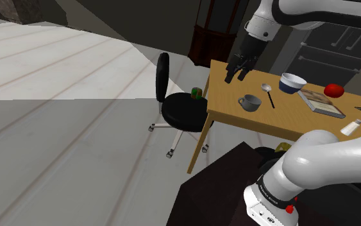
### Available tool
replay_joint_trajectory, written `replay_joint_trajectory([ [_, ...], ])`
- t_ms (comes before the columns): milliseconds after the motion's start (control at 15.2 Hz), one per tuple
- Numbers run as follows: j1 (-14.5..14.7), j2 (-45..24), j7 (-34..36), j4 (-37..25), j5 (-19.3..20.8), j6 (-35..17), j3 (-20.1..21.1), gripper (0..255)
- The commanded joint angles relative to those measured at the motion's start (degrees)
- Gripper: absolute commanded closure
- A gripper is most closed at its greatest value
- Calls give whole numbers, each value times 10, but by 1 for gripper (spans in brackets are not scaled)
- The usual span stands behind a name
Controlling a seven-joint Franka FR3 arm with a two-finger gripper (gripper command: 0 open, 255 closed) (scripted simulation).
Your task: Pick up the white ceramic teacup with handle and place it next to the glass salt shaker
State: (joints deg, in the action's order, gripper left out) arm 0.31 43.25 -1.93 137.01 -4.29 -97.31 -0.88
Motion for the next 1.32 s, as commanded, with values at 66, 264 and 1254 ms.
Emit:
replay_joint_trajectory([
  [66,-5,-1,-11,10,8,-10,-8,0],
  [264,-19,-7,-44,37,33,-40,-34,0],
  [1254,-92,-139,-201,87,147,-227,-175,0],
])
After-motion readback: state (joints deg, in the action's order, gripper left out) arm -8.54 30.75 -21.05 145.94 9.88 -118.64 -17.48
